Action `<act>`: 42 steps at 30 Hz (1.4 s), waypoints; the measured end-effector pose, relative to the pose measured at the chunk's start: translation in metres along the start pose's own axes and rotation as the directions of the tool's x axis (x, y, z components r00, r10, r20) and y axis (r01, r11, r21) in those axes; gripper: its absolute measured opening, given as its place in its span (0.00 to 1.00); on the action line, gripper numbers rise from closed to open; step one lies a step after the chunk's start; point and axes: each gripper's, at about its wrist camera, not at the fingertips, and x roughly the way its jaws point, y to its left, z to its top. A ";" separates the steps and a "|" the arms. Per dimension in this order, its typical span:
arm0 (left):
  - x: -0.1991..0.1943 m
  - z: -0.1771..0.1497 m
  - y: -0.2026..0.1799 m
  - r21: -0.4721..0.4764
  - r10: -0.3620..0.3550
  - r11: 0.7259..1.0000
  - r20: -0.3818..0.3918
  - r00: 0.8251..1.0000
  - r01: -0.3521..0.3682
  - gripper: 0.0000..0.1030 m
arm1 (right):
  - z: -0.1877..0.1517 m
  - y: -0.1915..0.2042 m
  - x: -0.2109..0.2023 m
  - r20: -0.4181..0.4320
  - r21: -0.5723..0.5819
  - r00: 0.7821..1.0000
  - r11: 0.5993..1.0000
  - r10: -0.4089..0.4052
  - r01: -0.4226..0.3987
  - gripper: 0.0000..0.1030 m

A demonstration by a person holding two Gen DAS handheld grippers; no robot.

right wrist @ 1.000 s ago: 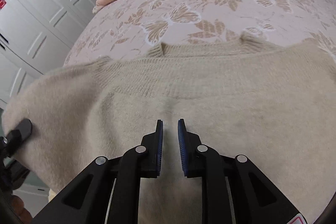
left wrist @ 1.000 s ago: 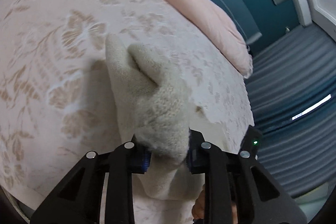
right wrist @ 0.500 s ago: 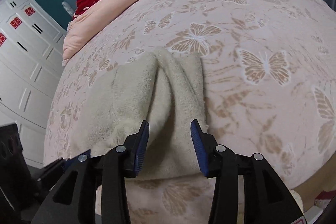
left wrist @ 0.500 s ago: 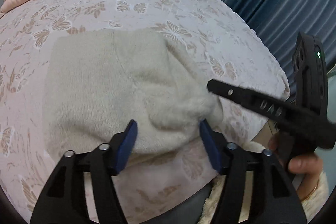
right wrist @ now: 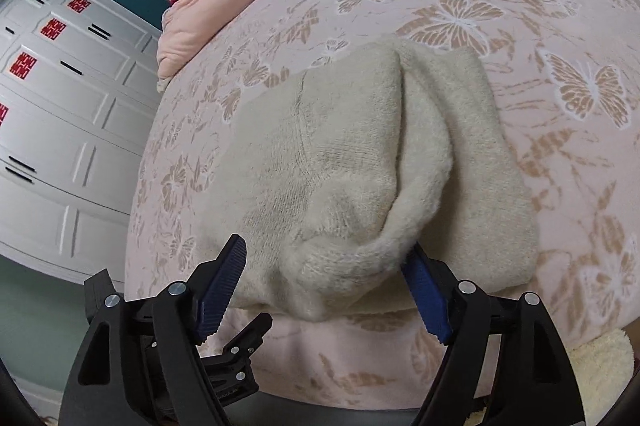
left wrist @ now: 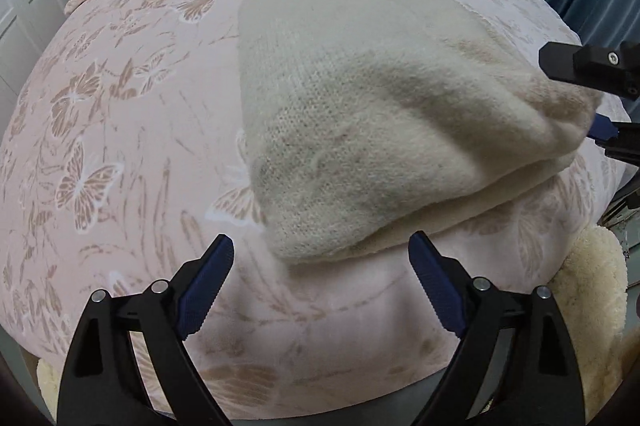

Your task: Fold small clothes

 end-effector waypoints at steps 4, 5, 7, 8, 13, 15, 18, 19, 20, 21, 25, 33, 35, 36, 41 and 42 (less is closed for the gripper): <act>0.008 0.003 0.006 -0.027 0.014 1.000 -0.011 1.000 -0.014 0.84 | 0.009 0.021 0.011 0.031 -0.067 0.997 0.995 -0.066 0.068 0.39; 0.008 0.004 0.007 -0.041 0.004 0.999 -0.015 1.000 -0.005 0.84 | 0.014 0.024 0.011 0.036 -0.076 0.998 0.995 -0.057 0.059 0.32; 0.008 0.006 0.008 -0.063 -0.014 0.998 -0.015 1.000 0.013 0.84 | 0.021 0.032 -0.003 0.087 -0.087 0.996 0.996 0.007 0.000 0.24; 0.008 0.006 0.009 -0.069 -0.019 0.997 -0.018 1.000 0.018 0.84 | 0.023 0.036 -0.018 0.133 -0.112 0.990 0.993 0.054 -0.039 0.23; 0.009 0.007 0.008 -0.090 -0.033 0.995 -0.031 0.999 0.030 0.84 | 0.023 -0.002 -0.076 0.288 -0.079 0.926 0.970 0.243 -0.230 0.12; 0.009 0.007 0.007 -0.097 -0.030 0.995 -0.023 0.999 0.028 0.84 | 0.021 -0.047 -0.037 0.172 0.009 0.985 1.000 -0.026 0.025 0.07; 0.008 0.008 0.005 -0.109 -0.036 0.993 -0.004 0.999 0.035 0.84 | 0.003 -0.105 -0.004 0.039 0.171 0.998 0.984 -0.056 0.048 0.06; 0.008 0.009 0.004 -0.106 -0.038 0.994 -0.001 0.999 0.038 0.85 | 0.000 -0.111 -0.009 0.067 0.209 0.998 0.978 -0.002 -0.012 0.07; 0.009 0.009 0.002 -0.100 -0.034 0.994 -0.004 0.999 0.033 0.85 | 0.000 -0.112 -0.014 0.090 0.223 0.996 0.975 0.007 -0.027 0.10; 0.011 0.009 0.001 -0.094 -0.027 0.995 -0.007 1.000 0.027 0.85 | 0.002 -0.109 -0.019 0.106 0.213 0.994 0.977 -0.011 -0.012 0.12; 0.012 0.013 -0.001 -0.099 -0.036 0.994 0.001 0.999 0.036 0.85 | 0.024 -0.074 -0.044 0.186 0.074 0.982 0.997 -0.026 0.013 0.50; 0.030 0.023 0.000 -0.087 -0.090 0.992 -0.020 0.996 0.088 0.72 | 0.058 -0.027 0.039 0.004 -0.177 0.994 0.978 -0.108 0.107 0.63; 0.035 0.024 -0.001 -0.068 -0.124 0.990 -0.044 0.991 0.120 0.58 | 0.054 -0.025 0.058 -0.040 -0.176 0.990 0.976 -0.135 0.126 0.25; 0.035 0.025 -0.002 -0.064 -0.133 0.989 -0.043 0.990 0.130 0.52 | 0.054 -0.021 0.057 -0.047 -0.173 0.993 0.980 -0.110 0.100 0.16; 0.031 0.026 0.005 -0.105 -0.184 0.978 -0.045 0.982 0.179 0.39 | 0.058 0.012 -0.049 0.176 -0.148 0.972 0.981 0.154 -0.128 0.13; 0.031 0.026 0.005 -0.109 -0.210 0.973 -0.047 0.977 0.204 0.33 | 0.054 0.011 -0.066 0.220 -0.159 0.963 0.980 0.153 -0.119 0.13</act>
